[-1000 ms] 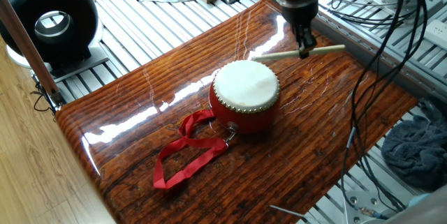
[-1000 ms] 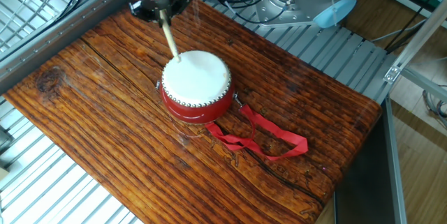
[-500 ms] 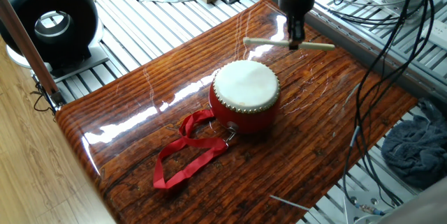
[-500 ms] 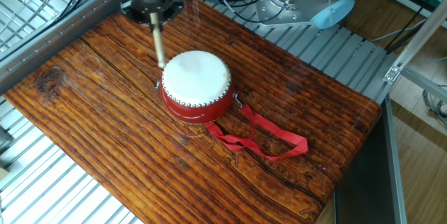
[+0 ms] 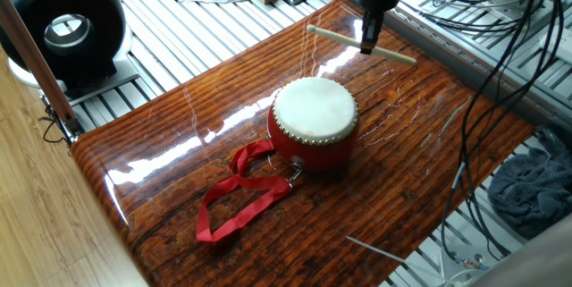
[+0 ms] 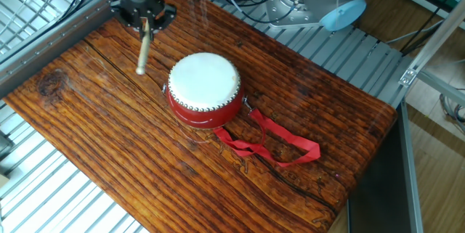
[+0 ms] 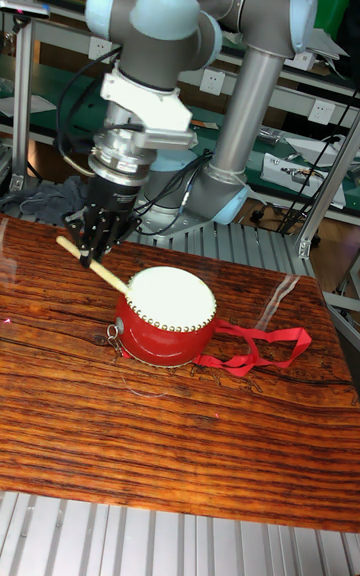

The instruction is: Play the drum

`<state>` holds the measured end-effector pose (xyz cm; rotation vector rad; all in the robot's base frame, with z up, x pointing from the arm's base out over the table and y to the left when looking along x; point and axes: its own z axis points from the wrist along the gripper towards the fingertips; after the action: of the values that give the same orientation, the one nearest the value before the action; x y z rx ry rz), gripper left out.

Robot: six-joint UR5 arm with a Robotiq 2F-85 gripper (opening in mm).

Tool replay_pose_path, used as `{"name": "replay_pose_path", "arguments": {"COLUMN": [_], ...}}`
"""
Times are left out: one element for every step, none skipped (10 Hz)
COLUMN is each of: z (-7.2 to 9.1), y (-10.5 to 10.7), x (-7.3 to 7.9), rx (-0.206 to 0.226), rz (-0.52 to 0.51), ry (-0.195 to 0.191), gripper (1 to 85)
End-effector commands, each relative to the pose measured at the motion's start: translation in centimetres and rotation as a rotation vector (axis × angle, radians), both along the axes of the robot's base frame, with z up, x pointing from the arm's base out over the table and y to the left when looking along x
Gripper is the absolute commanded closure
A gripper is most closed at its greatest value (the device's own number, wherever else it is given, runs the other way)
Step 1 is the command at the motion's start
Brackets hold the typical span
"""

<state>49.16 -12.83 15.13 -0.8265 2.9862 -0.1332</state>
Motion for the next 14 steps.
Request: {"name": "replay_pose_path", "arguments": {"z": [-1.3, -2.0, -2.5, -2.8, -3.1, -3.5, -3.8, -4.3, -4.9, -5.5, -6.0, -6.3, -6.6, -6.9], "y": [0.4, 0.2, 0.0, -0.3, -0.2, -0.2, -0.6, -1.1, -1.2, -1.2, -1.1, -1.0, -1.1, -1.3], "x": [0.5, 0.3, -0.1, -0.2, -0.3, -0.8, -1.1, -1.6, -2.1, -2.6, -3.4, -4.0, -4.5, -4.7], "rx": [0.106, 0.125, 0.133, 0.136, 0.153, 0.158, 0.148, 0.126, 0.118, 0.114, 0.115, 0.112, 0.1, 0.089], "rz": [-0.126, -0.137, -0.143, -0.145, -0.147, -0.162, -0.181, -0.203, -0.219, -0.224, -0.236, -0.255, -0.273, -0.277], "ry": [-0.03, -0.027, -0.019, -0.016, -0.015, 0.004, 0.015, 0.031, 0.052, 0.074, 0.105, 0.129, 0.147, 0.158], "gripper": [84.7, 84.7, 84.7, 84.7, 84.7, 84.7, 84.7, 84.7, 84.7, 84.7, 84.7, 84.7, 84.7, 84.7]}}
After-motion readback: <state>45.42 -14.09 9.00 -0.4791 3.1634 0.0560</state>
